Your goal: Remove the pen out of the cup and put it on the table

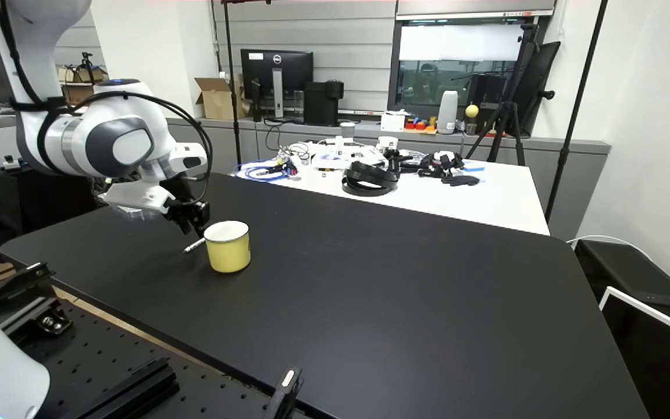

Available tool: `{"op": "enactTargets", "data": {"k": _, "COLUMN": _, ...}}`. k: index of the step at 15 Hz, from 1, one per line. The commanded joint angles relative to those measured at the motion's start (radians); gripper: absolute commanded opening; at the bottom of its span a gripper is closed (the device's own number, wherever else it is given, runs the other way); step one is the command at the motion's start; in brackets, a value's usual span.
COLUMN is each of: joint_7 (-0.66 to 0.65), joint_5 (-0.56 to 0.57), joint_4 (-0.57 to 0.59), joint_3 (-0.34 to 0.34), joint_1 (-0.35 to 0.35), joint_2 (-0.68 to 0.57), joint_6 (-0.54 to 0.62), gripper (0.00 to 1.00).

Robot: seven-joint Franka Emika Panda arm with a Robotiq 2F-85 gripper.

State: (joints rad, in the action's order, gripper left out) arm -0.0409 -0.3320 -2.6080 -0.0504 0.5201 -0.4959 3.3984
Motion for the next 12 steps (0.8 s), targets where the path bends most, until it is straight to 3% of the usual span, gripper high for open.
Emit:
{"op": "enactTargets", "data": {"k": 1, "joint_7": -0.031, "joint_5": -0.012, "joint_4": 0.020, "joint_3": -0.047, "joint_1": 0.035, "joint_2": 0.034, "joint_6": -0.038, "gripper": 0.75}}
{"op": "enactTargets", "data": {"k": 5, "joint_7": -0.032, "joint_5": -0.012, "joint_4": 0.029, "joint_3": -0.084, "joint_1": 0.057, "joint_2": 0.061, "joint_6": -0.055, "gripper": 0.99}}
{"op": "enactTargets", "data": {"k": 6, "joint_7": -0.038, "joint_5": -0.013, "joint_4": 0.030, "joint_3": -0.086, "joint_1": 0.056, "joint_2": 0.068, "joint_6": -0.062, "gripper": 1.00}}
{"op": "enactTargets", "data": {"k": 7, "joint_7": -0.021, "joint_5": 0.021, "joint_4": 0.028, "joint_3": -0.069, "joint_1": 0.032, "joint_2": 0.036, "joint_6": -0.028, "gripper": 0.90}}
{"op": "enactTargets", "data": {"k": 9, "joint_7": -0.025, "joint_5": 0.022, "joint_4": 0.028, "joint_3": -0.074, "joint_1": 0.035, "joint_2": 0.048, "joint_6": -0.037, "gripper": 1.00}}
{"op": "enactTargets", "data": {"k": 12, "joint_7": -0.028, "joint_5": 0.021, "joint_4": 0.028, "joint_3": -0.075, "joint_1": 0.036, "joint_2": 0.051, "joint_6": -0.039, "gripper": 1.00}}
